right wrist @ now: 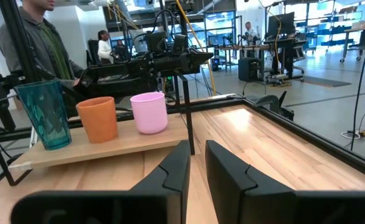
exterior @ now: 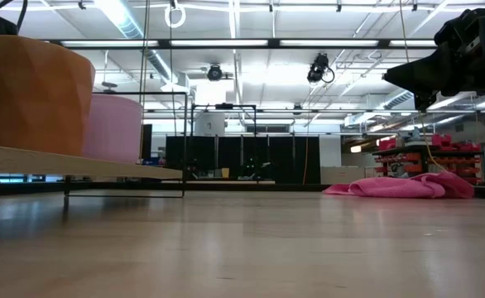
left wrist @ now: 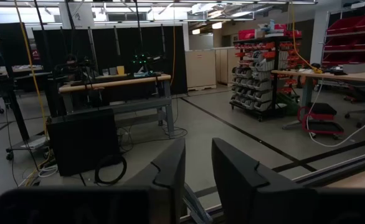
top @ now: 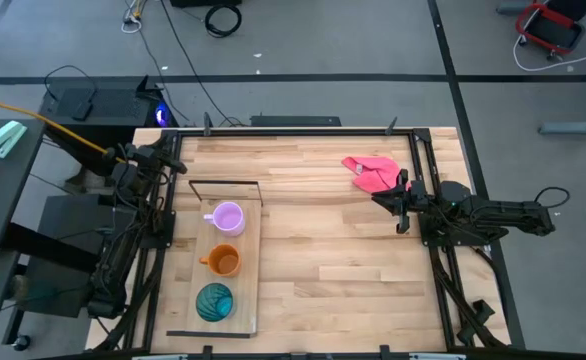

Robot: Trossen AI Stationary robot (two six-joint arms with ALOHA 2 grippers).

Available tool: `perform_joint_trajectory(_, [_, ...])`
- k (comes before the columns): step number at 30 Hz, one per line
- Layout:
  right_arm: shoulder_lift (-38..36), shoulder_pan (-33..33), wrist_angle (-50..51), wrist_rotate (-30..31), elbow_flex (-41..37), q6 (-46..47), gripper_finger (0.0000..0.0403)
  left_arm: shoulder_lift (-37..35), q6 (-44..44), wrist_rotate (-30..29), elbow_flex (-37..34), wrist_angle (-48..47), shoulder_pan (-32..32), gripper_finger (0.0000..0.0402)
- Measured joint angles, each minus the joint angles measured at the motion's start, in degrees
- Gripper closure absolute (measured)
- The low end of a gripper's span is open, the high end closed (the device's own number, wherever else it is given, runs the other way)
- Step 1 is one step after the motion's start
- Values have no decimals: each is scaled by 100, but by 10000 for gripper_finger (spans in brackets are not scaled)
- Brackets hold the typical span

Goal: Stack small to large cups/mugs on shelf
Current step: Return to home position

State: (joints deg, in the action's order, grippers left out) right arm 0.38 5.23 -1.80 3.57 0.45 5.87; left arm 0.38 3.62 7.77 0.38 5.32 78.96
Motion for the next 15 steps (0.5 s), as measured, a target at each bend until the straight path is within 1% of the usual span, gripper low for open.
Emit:
perform_joint_trajectory(10, [0,0,0,0,0,0,344,-2,0,0,0,-2,0,321])
perform_joint_trajectory(15, [0,0,0,0,2,0,344,-2,0,0,1,-2,-2,319])
